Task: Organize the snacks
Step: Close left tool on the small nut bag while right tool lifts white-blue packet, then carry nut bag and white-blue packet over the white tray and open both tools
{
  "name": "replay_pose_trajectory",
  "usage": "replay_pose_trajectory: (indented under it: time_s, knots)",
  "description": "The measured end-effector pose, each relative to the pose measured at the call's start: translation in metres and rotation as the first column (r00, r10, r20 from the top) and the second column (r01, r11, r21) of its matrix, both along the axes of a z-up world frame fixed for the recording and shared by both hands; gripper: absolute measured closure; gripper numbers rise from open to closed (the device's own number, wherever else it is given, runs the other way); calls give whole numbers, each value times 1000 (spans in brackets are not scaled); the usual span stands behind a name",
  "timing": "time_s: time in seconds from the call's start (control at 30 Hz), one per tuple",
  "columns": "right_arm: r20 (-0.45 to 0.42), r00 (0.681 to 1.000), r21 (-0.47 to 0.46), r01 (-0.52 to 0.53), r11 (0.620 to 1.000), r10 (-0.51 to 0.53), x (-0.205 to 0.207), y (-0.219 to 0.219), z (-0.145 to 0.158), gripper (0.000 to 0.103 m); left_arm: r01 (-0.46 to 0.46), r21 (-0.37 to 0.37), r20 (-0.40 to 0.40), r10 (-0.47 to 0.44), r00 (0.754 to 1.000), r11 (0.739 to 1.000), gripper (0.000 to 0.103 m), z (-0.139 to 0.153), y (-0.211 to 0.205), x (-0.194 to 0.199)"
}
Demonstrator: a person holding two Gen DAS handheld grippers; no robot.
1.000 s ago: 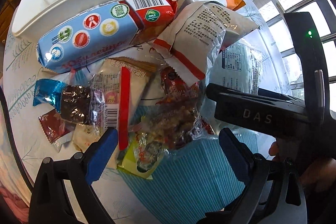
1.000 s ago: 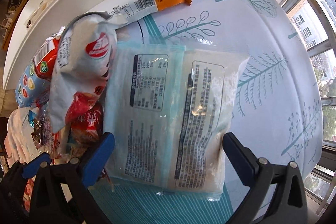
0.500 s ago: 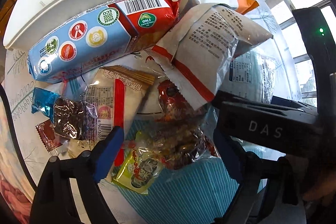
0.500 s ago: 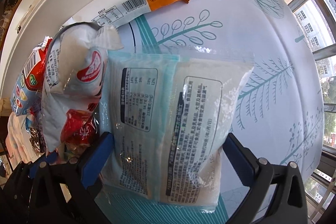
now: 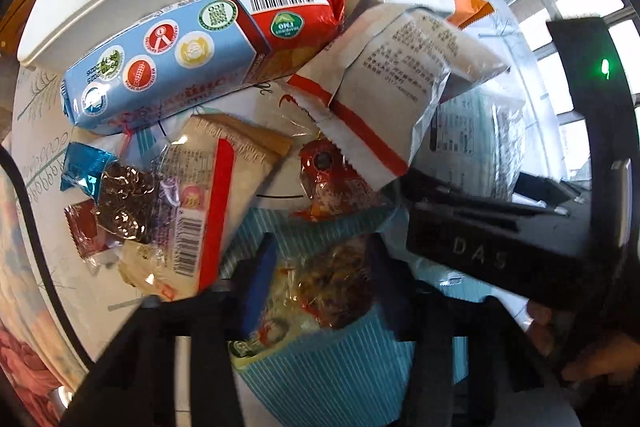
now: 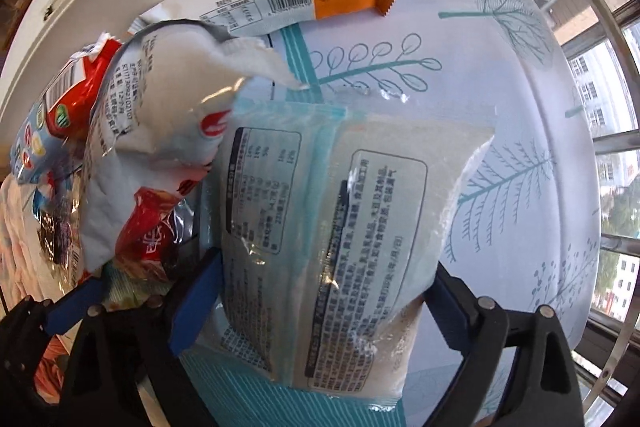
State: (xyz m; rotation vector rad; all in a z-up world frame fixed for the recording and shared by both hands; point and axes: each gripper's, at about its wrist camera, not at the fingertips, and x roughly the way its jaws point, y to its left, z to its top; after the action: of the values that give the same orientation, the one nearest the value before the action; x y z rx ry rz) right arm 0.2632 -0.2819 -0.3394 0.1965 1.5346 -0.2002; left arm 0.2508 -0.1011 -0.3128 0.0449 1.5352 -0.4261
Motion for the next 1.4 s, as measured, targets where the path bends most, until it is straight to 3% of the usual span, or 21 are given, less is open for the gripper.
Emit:
replay_pose_trajectory:
  time_s: [0.07, 0.23, 0.53, 0.6, 0.67, 0.83, 1.0, 1.2, 1.4]
  knots:
    - [3, 1000, 1, 17, 1000, -17, -2, -1, 1, 11, -12, -17, -14, 12, 1000, 1000, 92, -2, 1, 1]
    - [4, 997, 10, 72, 997, -72, -27, -3, 3, 11, -26, 1, -60, 26, 998, 1000, 96, -13, 8, -6]
    - [-45, 965, 78, 261, 962, -258, -80, -20, 5, 13, -2, -64, -70, -3, 998, 998, 97, -7, 19, -22]
    - [-50, 949, 117, 315, 942, -312, -94, -22, 9, 20, -2, -79, -78, -4, 997, 997, 97, -5, 26, -27]
    - [-31, 937, 150, 350, 925, -349, -103, -26, 17, 30, 13, -94, -80, -20, 997, 996, 93, -4, 33, -33]
    - [-25, 921, 114, 388, 915, -388, -126, -26, 26, 36, 71, -103, -48, -76, 996, 992, 75, 8, 31, -51]
    - [-12, 906, 133, 421, 897, -423, -127, -13, 32, 40, 124, -77, -37, -127, 991, 989, 46, 17, 15, -67]
    - [20, 890, 132, 449, 884, -455, -164, -26, 45, 42, 204, -2, 11, -204, 979, 979, 41, 13, -12, -70]
    - [38, 869, 131, 485, 865, -493, -176, -35, 67, 42, 277, 72, -11, -277, 961, 958, 40, -1, -32, -69]
